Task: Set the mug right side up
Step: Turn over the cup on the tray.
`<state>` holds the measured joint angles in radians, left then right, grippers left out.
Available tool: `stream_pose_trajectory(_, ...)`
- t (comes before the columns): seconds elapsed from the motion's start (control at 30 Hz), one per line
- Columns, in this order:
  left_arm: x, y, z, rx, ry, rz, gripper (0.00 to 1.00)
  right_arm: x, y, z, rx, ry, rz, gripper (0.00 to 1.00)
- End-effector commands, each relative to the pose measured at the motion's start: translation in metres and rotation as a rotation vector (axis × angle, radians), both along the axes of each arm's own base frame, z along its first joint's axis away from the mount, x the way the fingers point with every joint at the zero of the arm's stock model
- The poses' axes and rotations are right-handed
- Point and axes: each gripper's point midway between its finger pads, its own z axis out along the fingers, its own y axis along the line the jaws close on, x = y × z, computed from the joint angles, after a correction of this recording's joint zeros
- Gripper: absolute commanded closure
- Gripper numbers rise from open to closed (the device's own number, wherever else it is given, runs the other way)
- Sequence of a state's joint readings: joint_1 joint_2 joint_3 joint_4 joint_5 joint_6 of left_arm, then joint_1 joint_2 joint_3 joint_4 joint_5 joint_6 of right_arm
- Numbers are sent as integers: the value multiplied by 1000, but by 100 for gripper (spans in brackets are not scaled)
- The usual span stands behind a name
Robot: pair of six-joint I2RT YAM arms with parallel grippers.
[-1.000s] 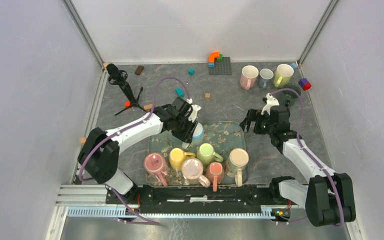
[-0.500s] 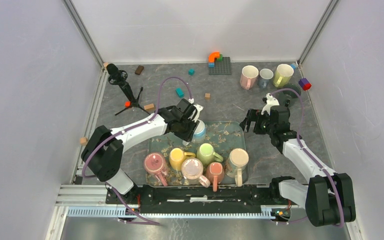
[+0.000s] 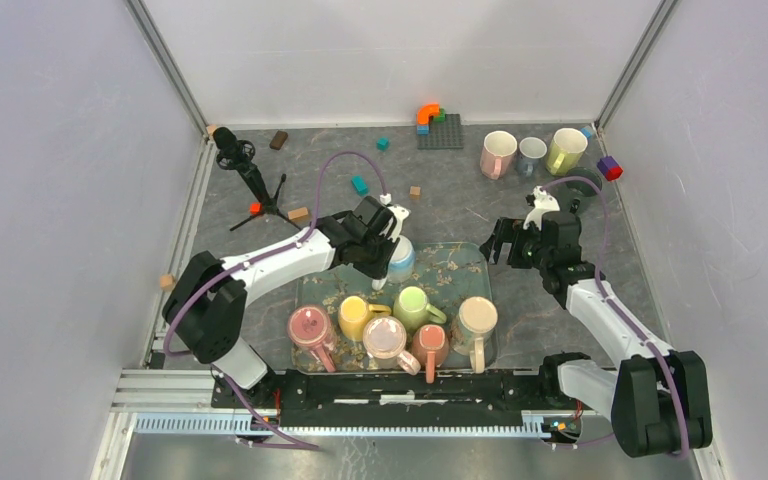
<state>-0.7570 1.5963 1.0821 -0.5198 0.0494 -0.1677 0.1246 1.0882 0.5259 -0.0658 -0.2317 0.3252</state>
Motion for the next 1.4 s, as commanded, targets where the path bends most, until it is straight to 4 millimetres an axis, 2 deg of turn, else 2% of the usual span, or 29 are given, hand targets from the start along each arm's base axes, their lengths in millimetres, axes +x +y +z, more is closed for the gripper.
stream_pose_trajectory(0.0, 24, -19, 47, -132, -144, 49, 98, 6, 2, 17, 5, -58, 1, 2)
stream_pose_trajectory(0.17, 32, -26, 81, -225, -230, 73, 98, 7, 5, 26, 22, -82, 7, 2)
stream_pose_trajectory(0.3, 37, -31, 107, -288, -278, 83, 98, 10, 10, 40, 57, -121, 19, 2)
stream_pose_trajectory(0.57, 46, -43, 141, -395, -325, 122, 98, 12, 26, 72, 150, -205, 66, 2)
stream_pose_trajectory(0.73, 51, -56, 171, -514, -340, 158, 98, 8, 48, 106, 264, -274, 141, 2)
stream_pose_trajectory(1.07, 64, -80, 258, -761, -396, 203, 98, -17, 87, 168, 515, -374, 296, 2)
stream_pose_trajectory(1.23, 68, -98, 291, -869, -386, 181, 98, -28, 105, 186, 647, -396, 355, 2)
stream_pose_trajectory(1.37, 70, -108, 302, -914, -370, 169, 98, -34, 118, 194, 738, -398, 389, 2)
